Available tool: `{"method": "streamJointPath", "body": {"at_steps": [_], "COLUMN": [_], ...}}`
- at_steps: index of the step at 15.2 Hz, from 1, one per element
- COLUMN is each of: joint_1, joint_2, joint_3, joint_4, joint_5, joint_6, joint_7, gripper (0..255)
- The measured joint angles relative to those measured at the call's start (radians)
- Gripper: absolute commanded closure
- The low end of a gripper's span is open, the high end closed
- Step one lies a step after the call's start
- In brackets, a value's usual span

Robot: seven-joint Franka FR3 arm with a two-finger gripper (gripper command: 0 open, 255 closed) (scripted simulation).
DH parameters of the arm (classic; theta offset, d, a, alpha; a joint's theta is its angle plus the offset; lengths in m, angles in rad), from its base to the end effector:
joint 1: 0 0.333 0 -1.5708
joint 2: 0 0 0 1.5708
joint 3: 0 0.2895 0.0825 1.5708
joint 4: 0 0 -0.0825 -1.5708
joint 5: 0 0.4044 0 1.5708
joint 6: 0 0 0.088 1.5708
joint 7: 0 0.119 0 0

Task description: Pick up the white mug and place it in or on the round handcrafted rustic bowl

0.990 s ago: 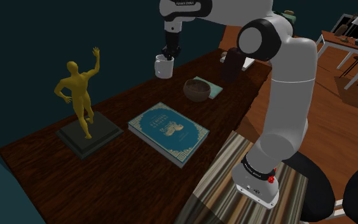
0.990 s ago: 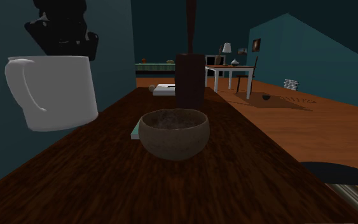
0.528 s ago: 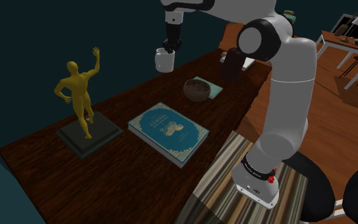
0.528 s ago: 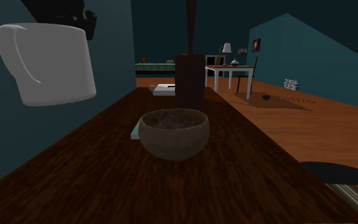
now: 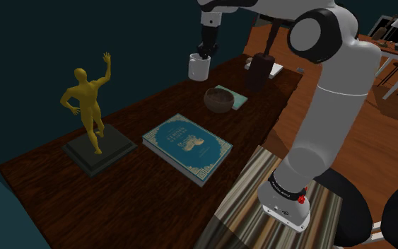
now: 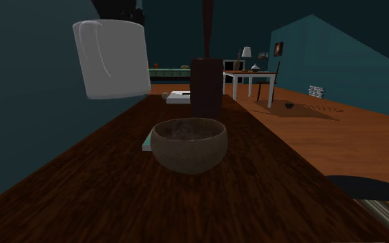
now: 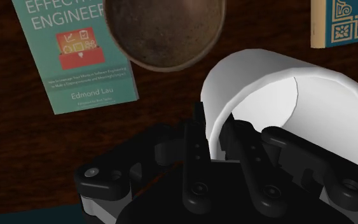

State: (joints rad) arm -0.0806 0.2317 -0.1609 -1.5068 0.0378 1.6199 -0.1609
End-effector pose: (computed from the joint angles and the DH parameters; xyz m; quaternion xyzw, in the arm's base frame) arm 0.6168 -0.1390 0.4827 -0.9975 0.0412 0.0565 0.0118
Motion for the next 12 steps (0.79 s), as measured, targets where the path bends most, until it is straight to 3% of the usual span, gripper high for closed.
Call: {"method": "streamJointPath", "body": {"at_steps": [8,12], "joint_1": [-0.060,-0.076], "joint_2": [-0.234,-0.270], "joint_3": [-0.058,-0.074], "joint_4": [-0.265,-0.331], "joint_5": [-0.051,-0.063], "joint_6": [0.035,0.065], "joint_7": [-0.115,-0.144], "gripper": [255,255]}}
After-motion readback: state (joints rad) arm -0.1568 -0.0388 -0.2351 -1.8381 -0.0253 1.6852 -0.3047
